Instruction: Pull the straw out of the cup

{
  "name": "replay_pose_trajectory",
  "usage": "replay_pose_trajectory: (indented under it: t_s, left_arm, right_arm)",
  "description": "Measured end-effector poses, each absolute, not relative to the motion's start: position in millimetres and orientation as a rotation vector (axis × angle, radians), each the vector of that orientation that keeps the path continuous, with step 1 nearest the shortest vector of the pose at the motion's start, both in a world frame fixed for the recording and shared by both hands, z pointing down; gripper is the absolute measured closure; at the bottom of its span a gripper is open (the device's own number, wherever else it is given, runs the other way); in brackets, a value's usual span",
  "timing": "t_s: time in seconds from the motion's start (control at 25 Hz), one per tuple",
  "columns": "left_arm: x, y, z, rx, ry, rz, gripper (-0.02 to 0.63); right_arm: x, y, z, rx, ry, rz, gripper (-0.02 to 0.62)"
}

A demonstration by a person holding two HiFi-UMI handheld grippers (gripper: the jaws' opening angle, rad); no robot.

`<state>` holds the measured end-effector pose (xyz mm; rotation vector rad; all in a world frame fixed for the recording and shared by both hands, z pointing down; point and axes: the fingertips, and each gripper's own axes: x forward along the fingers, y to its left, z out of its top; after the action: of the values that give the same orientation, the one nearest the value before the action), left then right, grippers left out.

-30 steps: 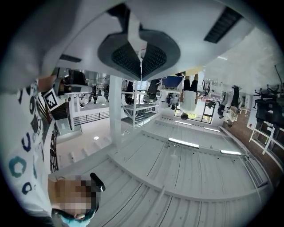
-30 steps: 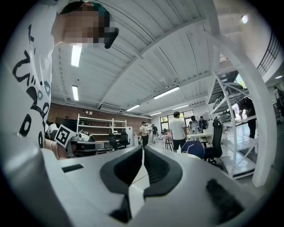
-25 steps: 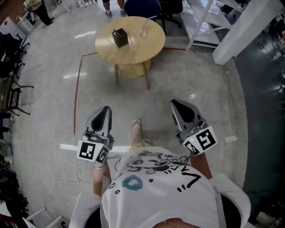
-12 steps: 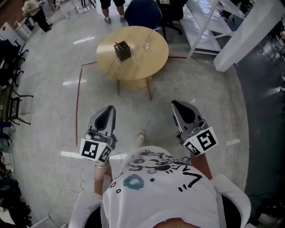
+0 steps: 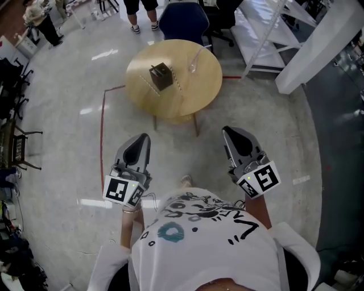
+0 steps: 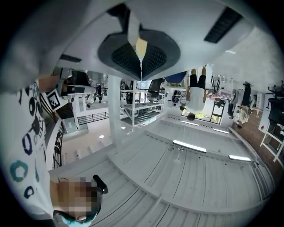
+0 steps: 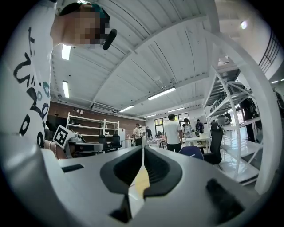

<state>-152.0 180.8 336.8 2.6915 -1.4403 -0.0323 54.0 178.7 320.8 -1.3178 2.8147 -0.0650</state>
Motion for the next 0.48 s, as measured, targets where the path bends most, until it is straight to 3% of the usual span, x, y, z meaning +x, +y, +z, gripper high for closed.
replay_pose_trajectory:
  t_s: [0.48]
  left_arm:
    - [-158.8, 128.7, 356.5, 2.690, -1.386, -0.005, 0.588]
  right_arm:
    - [49.7, 131.6, 336.2, -1.387, 2.801, -0.079, 0.566]
